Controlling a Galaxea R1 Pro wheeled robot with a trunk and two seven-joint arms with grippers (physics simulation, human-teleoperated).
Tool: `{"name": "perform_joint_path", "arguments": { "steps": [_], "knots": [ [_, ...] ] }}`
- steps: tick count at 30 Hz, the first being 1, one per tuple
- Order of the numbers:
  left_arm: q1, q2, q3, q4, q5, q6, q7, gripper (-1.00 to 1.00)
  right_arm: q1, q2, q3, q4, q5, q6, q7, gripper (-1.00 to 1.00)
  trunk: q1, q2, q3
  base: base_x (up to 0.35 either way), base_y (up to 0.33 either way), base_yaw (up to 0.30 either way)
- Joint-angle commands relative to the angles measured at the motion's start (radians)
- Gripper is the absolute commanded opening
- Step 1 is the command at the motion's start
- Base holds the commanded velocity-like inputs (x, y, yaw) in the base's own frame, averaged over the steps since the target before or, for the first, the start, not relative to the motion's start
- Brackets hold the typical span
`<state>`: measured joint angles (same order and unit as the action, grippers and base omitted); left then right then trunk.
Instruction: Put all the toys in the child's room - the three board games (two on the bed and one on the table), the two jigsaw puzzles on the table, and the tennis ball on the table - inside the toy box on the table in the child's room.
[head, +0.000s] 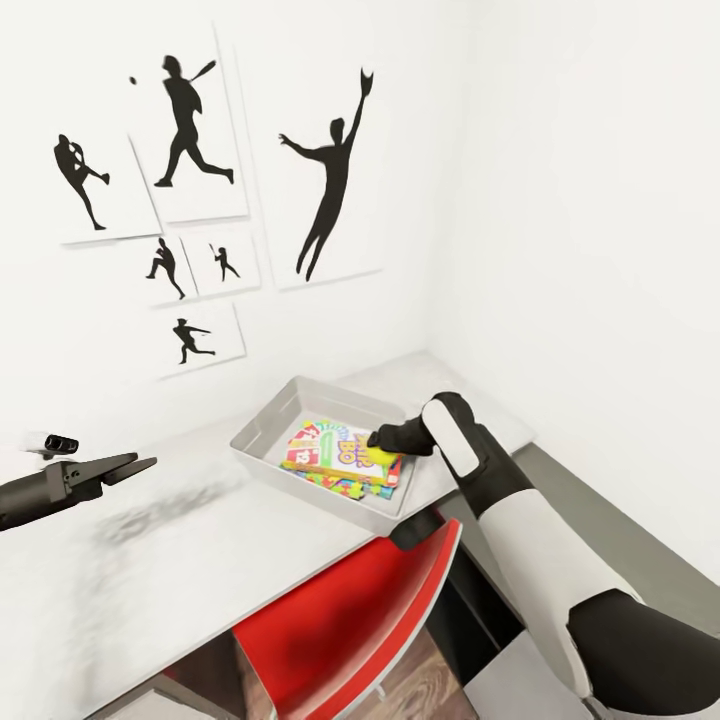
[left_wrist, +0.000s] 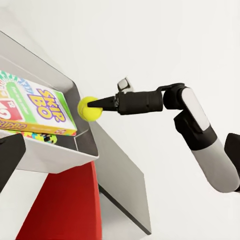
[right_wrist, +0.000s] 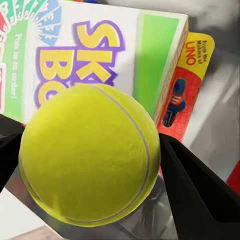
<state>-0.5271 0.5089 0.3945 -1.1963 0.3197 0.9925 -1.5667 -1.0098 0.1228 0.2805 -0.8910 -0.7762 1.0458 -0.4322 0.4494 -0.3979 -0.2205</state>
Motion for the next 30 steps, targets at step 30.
{"name": "perform_joint_path", "arguments": {
  "steps": [30],
  "knots": [
    [-0.001,0.0,0.003,0.0,-0.001,0.011,-0.004,1.0,-0.001,-0.017,-0.002,0.013,-0.017,0.001,-0.011,-1.0,0.001,-0.002,-0.004,-0.021,0.0,-0.014]
  ]
}}
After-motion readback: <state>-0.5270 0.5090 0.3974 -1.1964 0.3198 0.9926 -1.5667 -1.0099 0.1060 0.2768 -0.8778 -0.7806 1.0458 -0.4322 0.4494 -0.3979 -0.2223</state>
